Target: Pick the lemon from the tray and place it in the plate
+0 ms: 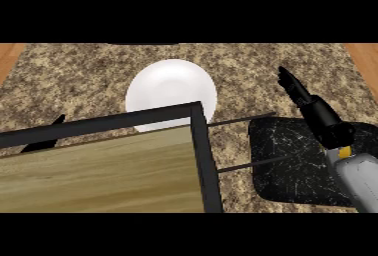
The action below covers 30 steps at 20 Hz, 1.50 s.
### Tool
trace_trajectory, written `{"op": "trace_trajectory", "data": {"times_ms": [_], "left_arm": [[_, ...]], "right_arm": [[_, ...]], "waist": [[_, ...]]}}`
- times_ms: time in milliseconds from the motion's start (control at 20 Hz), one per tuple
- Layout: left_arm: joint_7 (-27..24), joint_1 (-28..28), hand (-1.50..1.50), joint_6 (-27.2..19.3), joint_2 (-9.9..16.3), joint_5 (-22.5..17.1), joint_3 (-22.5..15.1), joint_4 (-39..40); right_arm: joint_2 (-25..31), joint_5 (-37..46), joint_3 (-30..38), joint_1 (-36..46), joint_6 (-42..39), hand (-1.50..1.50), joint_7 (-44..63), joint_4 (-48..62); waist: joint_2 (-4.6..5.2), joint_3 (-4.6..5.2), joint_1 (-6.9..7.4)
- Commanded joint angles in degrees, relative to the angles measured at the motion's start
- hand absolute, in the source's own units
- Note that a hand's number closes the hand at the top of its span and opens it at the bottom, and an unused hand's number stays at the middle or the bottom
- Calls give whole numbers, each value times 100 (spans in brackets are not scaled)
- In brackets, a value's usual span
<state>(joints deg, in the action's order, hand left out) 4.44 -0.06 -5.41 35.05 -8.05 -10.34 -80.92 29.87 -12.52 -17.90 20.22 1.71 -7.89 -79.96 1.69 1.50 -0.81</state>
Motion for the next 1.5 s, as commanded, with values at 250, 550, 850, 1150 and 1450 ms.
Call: {"op": "trace_trajectory", "data": {"times_ms": [250, 550, 850, 1150, 1450], "left_arm": [[-1505, 378, 0, -974, -180, -178, 422, 244], [-2006, 810, 0, -1027, -382, -304, 314, 334], [-2231, 880, 0, -1045, -345, -319, 396, 415], [-2267, 963, 0, -874, -280, -452, 481, 330], [-2355, 970, 0, -895, -329, -380, 397, 327]], "right_arm": [[-937, -2937, 2293, -215, 231, -150, 50, -157], [-775, -1790, 3045, -808, 2039, -150, -894, -104], [-863, -2068, 3294, -1635, 1667, -150, -1169, -836], [184, -1522, 2726, -2424, 973, -150, -313, -968], [1178, -1074, 2510, -2826, 664, -150, 546, -1045]], "waist": [[-310, -245, -305], [-266, -188, -360], [-257, -171, -424], [-224, -164, -350], [-197, -159, -235]]}}
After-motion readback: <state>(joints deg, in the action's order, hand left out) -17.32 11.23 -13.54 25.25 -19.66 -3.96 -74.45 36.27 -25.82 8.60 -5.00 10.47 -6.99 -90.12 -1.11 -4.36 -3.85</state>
